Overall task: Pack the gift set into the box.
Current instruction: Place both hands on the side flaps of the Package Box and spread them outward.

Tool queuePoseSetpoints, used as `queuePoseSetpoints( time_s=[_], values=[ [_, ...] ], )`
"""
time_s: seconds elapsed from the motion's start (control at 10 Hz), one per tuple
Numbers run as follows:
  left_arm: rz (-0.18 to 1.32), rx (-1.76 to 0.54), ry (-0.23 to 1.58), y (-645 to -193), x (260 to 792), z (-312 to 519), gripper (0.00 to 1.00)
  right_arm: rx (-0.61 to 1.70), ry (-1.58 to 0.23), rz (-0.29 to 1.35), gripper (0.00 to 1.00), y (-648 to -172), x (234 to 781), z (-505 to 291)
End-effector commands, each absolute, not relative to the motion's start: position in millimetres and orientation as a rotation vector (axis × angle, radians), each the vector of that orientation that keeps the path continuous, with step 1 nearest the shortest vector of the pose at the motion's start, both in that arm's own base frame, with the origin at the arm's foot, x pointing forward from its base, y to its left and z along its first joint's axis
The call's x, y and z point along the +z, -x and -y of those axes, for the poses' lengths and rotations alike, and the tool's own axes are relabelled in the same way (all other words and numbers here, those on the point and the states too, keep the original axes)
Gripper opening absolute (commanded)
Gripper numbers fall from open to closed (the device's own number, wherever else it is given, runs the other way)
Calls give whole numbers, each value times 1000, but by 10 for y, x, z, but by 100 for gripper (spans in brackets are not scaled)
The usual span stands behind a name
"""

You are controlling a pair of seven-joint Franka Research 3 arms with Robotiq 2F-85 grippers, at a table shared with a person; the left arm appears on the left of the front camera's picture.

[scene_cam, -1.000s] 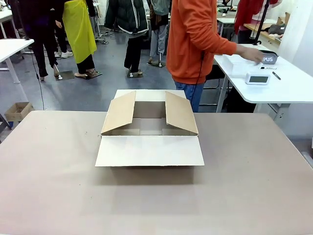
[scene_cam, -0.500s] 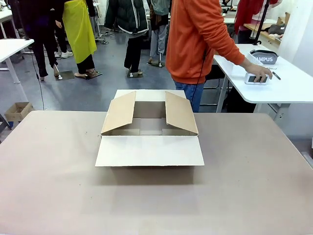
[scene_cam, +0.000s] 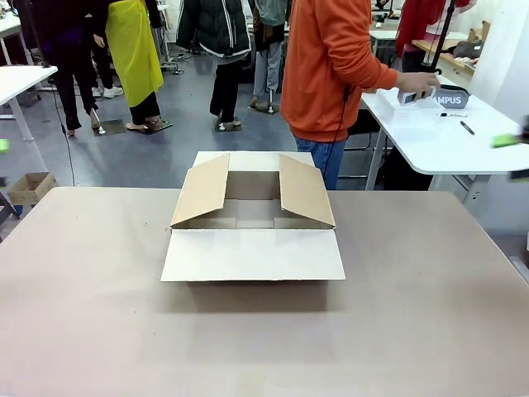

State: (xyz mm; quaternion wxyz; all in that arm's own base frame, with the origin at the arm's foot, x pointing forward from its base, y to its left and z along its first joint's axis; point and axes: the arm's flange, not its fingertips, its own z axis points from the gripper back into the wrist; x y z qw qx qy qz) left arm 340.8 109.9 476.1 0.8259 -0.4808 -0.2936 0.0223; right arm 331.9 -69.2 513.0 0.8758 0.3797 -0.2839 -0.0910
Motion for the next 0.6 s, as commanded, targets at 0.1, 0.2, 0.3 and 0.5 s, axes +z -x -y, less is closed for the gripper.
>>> queuePoseSetpoints(
  time_s=[0.1, 0.2, 0.3, 0.5],
  values=[
    [457, -107, 791, -3963, 5247, -18, 100, 82, -608, 572, 100, -3753, 5130, -622],
    [440, -180, 696, -4139, 5287, 466, 100, 143, -611, 657, 100, -3802, 5040, -948],
    [486, -177, 560, -4236, 5294, 818, 100, 184, -546, 763, 100, -3740, 4936, -1227],
    [507, -176, 429, -4423, 5371, 1324, 100, 275, -514, 745, 100, -3380, 4855, -1339]
  ],
)
